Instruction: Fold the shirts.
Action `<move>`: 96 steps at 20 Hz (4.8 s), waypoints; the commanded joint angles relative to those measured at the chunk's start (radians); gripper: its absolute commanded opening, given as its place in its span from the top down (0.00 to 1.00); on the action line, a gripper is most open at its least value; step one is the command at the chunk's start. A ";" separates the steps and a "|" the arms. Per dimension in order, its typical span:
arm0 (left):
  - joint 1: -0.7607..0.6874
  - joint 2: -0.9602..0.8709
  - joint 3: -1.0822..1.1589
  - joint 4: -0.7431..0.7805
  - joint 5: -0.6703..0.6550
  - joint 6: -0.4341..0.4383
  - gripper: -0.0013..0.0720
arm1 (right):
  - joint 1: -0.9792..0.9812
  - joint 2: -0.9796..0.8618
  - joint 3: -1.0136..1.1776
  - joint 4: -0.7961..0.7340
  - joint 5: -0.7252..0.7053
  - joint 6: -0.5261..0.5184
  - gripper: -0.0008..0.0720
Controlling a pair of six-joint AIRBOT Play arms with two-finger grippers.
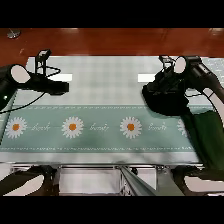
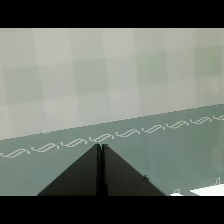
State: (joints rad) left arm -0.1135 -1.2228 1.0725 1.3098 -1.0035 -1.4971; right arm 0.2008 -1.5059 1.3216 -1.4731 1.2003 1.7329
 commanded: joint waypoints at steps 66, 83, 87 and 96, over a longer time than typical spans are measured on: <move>0.019 0.554 -0.256 -0.053 0.001 -0.045 0.02 | 0.547 -0.183 0.240 0.462 -0.377 -0.155 0.93; 0.150 0.376 -0.761 -0.588 0.028 0.083 0.02 | -0.496 0.585 -0.722 0.598 -0.216 -0.327 0.14; -0.034 0.335 -0.801 -0.720 0.294 0.101 0.02 | -0.415 0.614 -0.880 0.661 -0.245 -0.369 0.14; -0.204 0.098 -0.642 -0.794 0.549 0.099 0.33 | -0.233 0.542 -0.881 0.664 -0.334 -0.327 0.14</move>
State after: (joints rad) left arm -0.2943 -1.0607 0.3744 0.5396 -0.5049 -1.4010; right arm -0.0776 -0.9298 0.4488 -0.8146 0.8875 1.3964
